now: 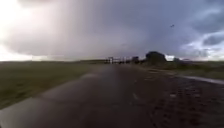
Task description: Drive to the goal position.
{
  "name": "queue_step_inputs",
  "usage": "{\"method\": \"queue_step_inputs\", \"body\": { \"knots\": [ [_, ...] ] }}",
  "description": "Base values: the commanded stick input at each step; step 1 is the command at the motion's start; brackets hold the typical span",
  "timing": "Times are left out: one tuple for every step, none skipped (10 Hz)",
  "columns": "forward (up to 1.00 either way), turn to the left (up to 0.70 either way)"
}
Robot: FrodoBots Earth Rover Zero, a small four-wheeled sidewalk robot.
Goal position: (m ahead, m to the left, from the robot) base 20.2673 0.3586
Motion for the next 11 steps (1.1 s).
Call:
{"method": "queue_step_inputs", "body": {
  "knots": [
    [0.70,0.00],
    [0.70,0.00],
    [0.70,0.00],
    [0.70,0.00],
    [0.70,0.00],
    [0.70,0.00],
    [0.70,0.14],
    [0.70,0.14],
    [0.70,0.14],
    [0.70,0.14],
    [0.70,0.10]
  ]
}}
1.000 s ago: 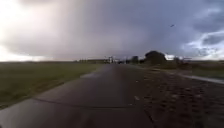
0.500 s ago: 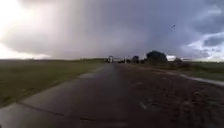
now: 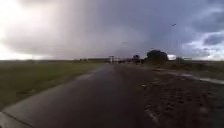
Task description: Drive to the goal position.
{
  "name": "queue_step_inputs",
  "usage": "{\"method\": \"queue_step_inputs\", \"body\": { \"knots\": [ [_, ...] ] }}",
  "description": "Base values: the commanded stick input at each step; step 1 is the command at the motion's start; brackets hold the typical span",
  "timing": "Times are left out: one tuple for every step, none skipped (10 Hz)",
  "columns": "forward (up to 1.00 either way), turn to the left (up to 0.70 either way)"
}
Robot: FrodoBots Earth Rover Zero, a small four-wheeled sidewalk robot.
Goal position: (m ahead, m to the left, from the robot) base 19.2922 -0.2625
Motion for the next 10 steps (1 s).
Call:
{"method": "queue_step_inputs", "body": {
  "knots": [
    [0.70,0.00],
    [0.70,0.00],
    [0.70,0.00],
    [0.70,0.00],
    [0.70,0.00],
    [0.70,0.00],
    [0.70,0.00],
    [0.70,0.00],
    [0.70,0.00],
    [0.70,0.00]
  ]
}}
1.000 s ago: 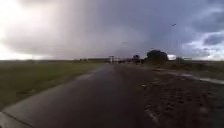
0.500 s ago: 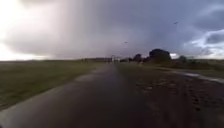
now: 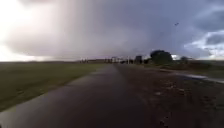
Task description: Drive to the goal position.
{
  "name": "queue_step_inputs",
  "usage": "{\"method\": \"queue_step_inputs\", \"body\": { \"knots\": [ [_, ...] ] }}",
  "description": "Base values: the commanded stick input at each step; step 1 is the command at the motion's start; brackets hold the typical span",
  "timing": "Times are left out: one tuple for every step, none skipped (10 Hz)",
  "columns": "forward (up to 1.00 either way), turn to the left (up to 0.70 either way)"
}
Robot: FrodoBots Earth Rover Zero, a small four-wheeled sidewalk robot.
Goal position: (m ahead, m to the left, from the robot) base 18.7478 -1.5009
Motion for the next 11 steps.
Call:
{"method": "queue_step_inputs", "body": {
  "knots": [
    [0.70,0.00],
    [0.70,0.00],
    [0.70,0.00],
    [0.70,0.00],
    [0.70,0.00],
    [0.70,0.00],
    [0.70,0.00],
    [0.70,0.00],
    [0.70,0.00],
    [0.70,0.00],
    [0.70,0.00]
  ]
}}
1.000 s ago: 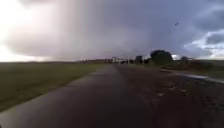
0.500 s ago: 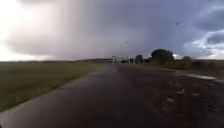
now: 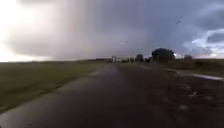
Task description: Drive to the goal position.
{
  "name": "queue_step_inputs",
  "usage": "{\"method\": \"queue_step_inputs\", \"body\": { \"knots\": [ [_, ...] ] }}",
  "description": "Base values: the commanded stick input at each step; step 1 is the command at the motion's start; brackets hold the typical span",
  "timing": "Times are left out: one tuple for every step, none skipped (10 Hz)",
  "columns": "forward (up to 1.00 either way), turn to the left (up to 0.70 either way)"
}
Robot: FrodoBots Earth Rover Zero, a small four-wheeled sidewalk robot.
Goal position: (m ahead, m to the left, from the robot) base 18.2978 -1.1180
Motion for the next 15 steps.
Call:
{"method": "queue_step_inputs", "body": {
  "knots": [
    [0.70,0.00],
    [0.70,0.00],
    [0.70,0.00],
    [0.70,0.00],
    [0.70,0.00],
    [0.70,0.00],
    [0.70,0.00],
    [0.70,0.00],
    [0.70,0.00],
    [0.70,0.00],
    [0.70,0.00],
    [0.70,0.00],
    [0.70,0.00],
    [0.70,0.00],
    [0.70,0.00]
  ]
}}
